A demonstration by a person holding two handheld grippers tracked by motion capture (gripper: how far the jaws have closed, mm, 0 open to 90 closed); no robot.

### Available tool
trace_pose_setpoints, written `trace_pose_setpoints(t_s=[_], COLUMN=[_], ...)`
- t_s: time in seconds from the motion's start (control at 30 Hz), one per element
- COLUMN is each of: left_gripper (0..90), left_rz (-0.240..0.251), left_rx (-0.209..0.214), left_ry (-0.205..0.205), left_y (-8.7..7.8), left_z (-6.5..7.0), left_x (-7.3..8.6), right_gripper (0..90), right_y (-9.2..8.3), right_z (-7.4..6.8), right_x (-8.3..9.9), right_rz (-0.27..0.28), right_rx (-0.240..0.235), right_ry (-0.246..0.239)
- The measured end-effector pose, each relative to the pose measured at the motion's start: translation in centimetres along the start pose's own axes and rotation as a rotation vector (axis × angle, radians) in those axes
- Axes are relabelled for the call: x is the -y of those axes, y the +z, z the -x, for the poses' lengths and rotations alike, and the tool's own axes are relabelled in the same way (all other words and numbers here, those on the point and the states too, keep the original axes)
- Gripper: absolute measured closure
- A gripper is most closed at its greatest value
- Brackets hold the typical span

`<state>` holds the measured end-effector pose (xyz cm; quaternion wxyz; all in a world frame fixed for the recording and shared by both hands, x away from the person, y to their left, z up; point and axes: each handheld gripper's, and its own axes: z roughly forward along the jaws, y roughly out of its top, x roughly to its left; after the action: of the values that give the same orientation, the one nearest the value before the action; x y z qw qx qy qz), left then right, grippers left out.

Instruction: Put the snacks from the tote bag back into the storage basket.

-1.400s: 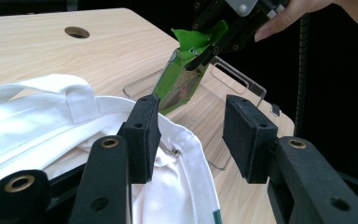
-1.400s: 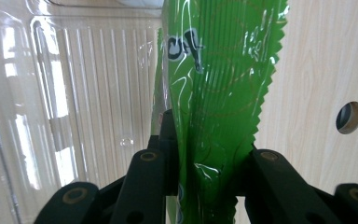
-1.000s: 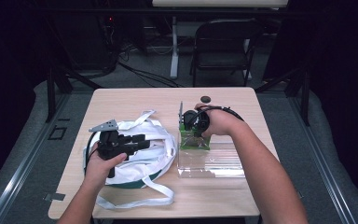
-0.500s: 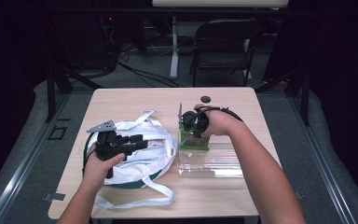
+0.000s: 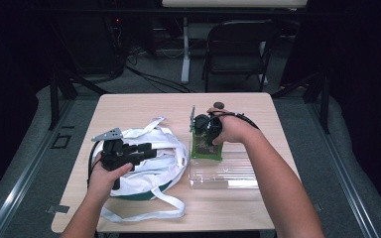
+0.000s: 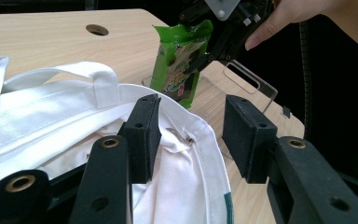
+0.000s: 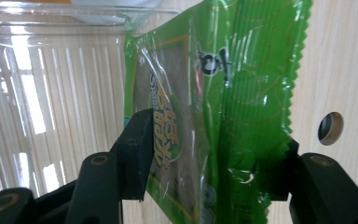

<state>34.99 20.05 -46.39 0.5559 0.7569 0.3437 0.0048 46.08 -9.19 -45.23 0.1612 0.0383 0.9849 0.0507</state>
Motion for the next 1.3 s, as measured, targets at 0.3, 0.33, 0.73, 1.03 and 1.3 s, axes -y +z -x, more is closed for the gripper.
trace_pose_setpoints(t_s=[0.3, 0.33, 0.73, 1.03, 1.3], left_gripper=[56.0, 56.0, 56.1, 56.2, 56.2], left_rz=[0.003, 0.003, 0.003, 0.002, 0.003], left_rx=[0.001, 0.001, 0.0, -0.003, -0.003], left_ry=[0.002, 0.0, 0.0, -0.001, -0.005], left_y=[-0.15, -0.17, -0.25, -0.24, -0.19], left_z=[0.06, 0.06, 0.05, 0.04, 0.01], left_x=[-0.02, -0.02, -0.01, 0.06, 0.09], right_gripper=[49.7, 48.6, 41.4, 35.8, 35.7], right_y=[-0.31, -0.33, -0.36, -0.81, -1.05], right_z=[0.06, 0.08, 0.33, 0.74, 0.92], right_x=[-0.37, -0.4, -0.68, -0.57, -0.33], right_rz=[0.016, 0.021, 0.042, 0.057, 0.052], right_rx=[0.037, 0.038, 0.057, 0.046, 0.055], right_ry=[-0.042, -0.039, -0.006, 0.054, 0.06])
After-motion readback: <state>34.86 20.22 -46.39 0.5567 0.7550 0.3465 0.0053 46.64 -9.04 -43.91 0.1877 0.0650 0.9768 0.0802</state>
